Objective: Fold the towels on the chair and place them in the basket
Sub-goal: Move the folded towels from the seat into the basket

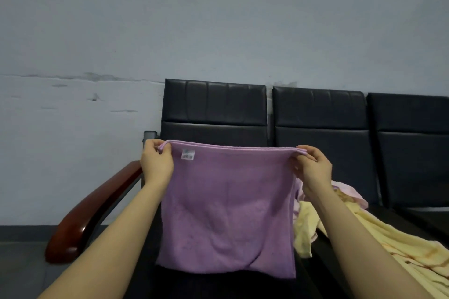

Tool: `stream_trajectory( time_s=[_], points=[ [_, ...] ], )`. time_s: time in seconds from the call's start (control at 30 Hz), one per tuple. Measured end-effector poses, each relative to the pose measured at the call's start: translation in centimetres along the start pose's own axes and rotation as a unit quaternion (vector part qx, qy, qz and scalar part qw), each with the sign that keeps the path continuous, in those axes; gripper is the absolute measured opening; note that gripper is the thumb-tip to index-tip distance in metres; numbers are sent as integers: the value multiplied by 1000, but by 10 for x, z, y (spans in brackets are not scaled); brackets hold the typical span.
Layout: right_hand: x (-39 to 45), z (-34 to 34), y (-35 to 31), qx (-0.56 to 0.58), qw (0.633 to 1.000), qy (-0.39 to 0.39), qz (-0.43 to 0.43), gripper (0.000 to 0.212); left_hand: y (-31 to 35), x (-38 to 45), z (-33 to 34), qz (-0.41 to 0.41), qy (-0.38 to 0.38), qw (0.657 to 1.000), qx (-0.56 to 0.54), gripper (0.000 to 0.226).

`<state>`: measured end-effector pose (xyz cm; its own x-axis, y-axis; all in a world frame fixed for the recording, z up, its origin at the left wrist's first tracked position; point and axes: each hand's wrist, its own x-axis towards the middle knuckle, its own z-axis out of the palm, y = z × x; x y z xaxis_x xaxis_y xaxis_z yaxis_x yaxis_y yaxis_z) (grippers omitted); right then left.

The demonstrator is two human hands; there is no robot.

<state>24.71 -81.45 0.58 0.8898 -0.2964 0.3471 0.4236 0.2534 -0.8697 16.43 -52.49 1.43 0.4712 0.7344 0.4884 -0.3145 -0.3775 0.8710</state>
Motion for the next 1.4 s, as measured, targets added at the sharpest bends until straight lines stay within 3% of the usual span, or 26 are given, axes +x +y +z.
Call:
stream_trajectory(
  time_s=[0.27,0.47,0.6,0.83,1.03,1.17,1.4],
  points=[
    [24,24,-2,42,998,-5,-43,22,6,18,21,44,-17,998,-38,3],
    [-6,4,20,-42,997,-14,-68,19,-21,-16,4,16,26,998,-56,4],
    [-48,-17,53,-67,997,4,-42,26,-55,-52,-15,-19,48,998,27,5],
    [-97,-46,91,-153,988,6,2,19,-100,-95,-48,-53,40,986,154,3],
    [-101,-52,129,-284,955,11,88,25,-140,-101,-49,-72,-35,962,262,16],
    [-93,-51,158,-311,939,-15,148,20,-165,-98,-39,-75,-74,949,297,16],
    [-59,-39,165,-279,957,9,83,17,-183,-63,-9,-31,-59,955,290,19]
  ],
)
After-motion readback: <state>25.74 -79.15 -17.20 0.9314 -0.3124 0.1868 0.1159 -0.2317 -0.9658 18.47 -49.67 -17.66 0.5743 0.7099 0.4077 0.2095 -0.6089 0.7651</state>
